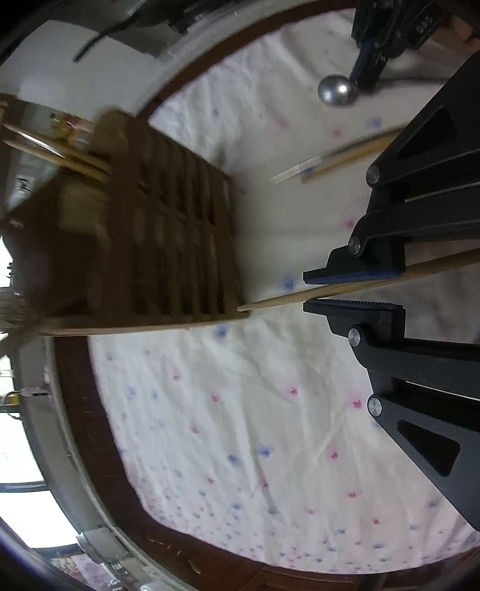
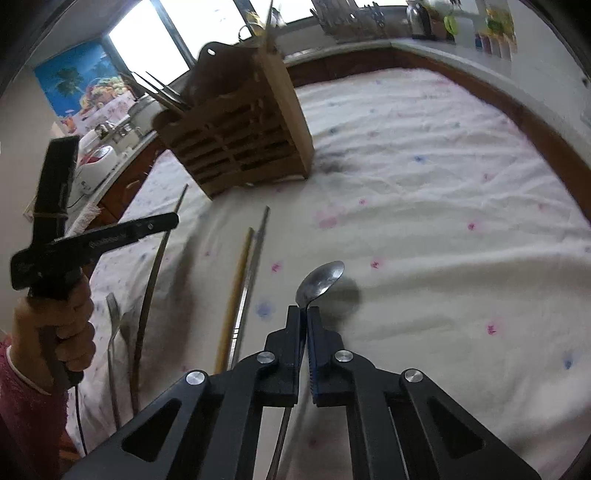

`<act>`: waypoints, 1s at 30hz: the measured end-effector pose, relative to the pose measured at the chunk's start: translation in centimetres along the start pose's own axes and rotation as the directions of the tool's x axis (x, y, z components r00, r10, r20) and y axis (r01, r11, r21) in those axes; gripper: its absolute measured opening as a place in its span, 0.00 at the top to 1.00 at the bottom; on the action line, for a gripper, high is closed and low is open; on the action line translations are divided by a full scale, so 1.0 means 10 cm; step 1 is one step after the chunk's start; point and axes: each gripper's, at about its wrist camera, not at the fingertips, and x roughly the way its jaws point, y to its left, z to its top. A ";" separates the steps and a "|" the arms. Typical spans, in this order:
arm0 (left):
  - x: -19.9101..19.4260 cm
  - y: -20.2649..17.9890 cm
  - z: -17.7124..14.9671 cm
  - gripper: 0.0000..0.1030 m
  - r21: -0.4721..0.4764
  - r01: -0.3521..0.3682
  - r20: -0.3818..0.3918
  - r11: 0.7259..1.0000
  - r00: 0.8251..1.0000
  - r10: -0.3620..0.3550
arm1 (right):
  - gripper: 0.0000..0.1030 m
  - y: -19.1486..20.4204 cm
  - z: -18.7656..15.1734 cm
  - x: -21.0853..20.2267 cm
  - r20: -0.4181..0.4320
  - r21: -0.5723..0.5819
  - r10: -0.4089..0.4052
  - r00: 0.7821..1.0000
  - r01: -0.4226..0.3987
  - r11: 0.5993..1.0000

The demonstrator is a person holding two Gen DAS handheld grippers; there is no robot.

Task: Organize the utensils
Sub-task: 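Close the left tool on a wooden chopstick while the right tool grasps the metal spoon, then lift the chopstick and spoon upright and lower them into the wooden holder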

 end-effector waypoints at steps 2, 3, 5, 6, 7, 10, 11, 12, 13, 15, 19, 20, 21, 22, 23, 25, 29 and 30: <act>-0.18 0.01 -0.02 0.94 -0.023 0.028 0.041 0.999 0.999 -0.028 | 0.97 0.03 -0.01 -0.10 0.022 -0.007 0.013 1.000 -0.013 1.000; -0.27 0.02 -0.04 0.94 -0.034 0.040 0.061 0.999 0.997 -0.038 | 0.97 0.04 -0.02 -0.16 0.034 -0.009 0.017 0.999 -0.017 1.000; -0.50 0.05 -0.10 0.95 -0.059 0.072 0.115 0.996 0.991 -0.065 | 0.97 0.07 -0.02 -0.29 0.068 -0.013 0.033 0.997 -0.033 0.999; -0.63 0.06 -0.14 0.95 -0.069 0.089 0.143 0.994 0.987 -0.079 | 0.97 0.09 -0.02 -0.37 0.085 -0.015 0.034 0.996 -0.032 0.999; -0.74 0.13 -0.18 0.95 -0.073 0.099 0.159 0.992 0.984 -0.086 | 0.97 0.10 -0.01 -0.42 0.098 -0.018 0.035 0.995 -0.034 0.999; -1.05 0.17 -0.31 0.95 -0.081 0.128 0.219 0.988 0.970 -0.108 | 0.97 0.15 0.03 -0.63 0.149 -0.033 0.041 0.988 -0.036 0.999; -1.16 0.18 -0.36 0.95 -0.082 0.140 0.239 0.987 0.964 -0.117 | 0.98 0.17 0.05 -0.69 0.164 -0.036 0.044 0.985 -0.039 0.999; -1.24 0.20 -0.41 0.96 -0.083 0.147 0.250 0.986 0.960 -0.122 | 0.98 0.19 0.07 -0.76 0.183 -0.040 0.045 0.982 -0.038 0.998; -1.31 0.21 -0.45 0.95 -0.084 0.153 0.266 0.985 0.956 -0.125 | 0.98 0.21 0.09 -0.82 0.199 -0.045 0.043 0.979 -0.035 0.998; -1.47 0.23 -0.55 0.96 -0.087 0.165 0.289 0.982 0.948 -0.134 | 0.98 0.28 0.13 -0.93 0.230 -0.062 0.035 0.973 -0.021 0.998; -1.66 0.28 -0.70 0.96 -0.090 0.168 0.320 0.982 0.938 -0.132 | 0.98 0.35 0.19 -1.07 0.276 -0.080 0.041 0.960 -0.020 0.997; -1.71 0.30 -0.73 0.96 -0.091 0.171 0.327 0.981 0.936 -0.133 | 0.98 0.37 0.20 -1.09 0.282 -0.083 0.041 0.959 -0.018 0.996; -1.74 0.29 -0.75 0.96 -0.090 0.173 0.330 0.981 0.934 -0.135 | 0.98 0.39 0.21 -1.12 0.289 -0.089 0.041 0.956 -0.016 0.996; -1.78 0.31 -0.78 0.96 -0.092 0.174 0.336 0.980 0.932 -0.134 | 0.98 0.41 0.22 -1.14 0.296 -0.092 0.042 0.954 -0.015 0.996; -1.80 0.31 -0.79 0.96 -0.092 0.176 0.340 0.980 0.931 -0.135 | 0.98 0.42 0.23 -1.16 0.302 -0.095 0.044 0.952 -0.015 0.995; -1.84 0.30 -0.79 0.96 -0.092 0.179 0.348 0.980 0.927 -0.137 | 0.98 0.43 0.24 -1.19 0.310 -0.098 0.047 0.950 -0.017 0.995; -1.93 0.31 -0.81 0.96 -0.086 0.185 0.370 0.979 0.918 -0.141 | 0.98 0.43 0.27 -1.25 0.331 -0.101 0.051 0.942 -0.018 0.995; -1.94 0.31 -0.81 0.96 -0.085 0.186 0.375 0.979 0.916 -0.141 | 0.98 0.44 0.29 -1.27 0.338 -0.102 0.050 0.940 -0.017 0.995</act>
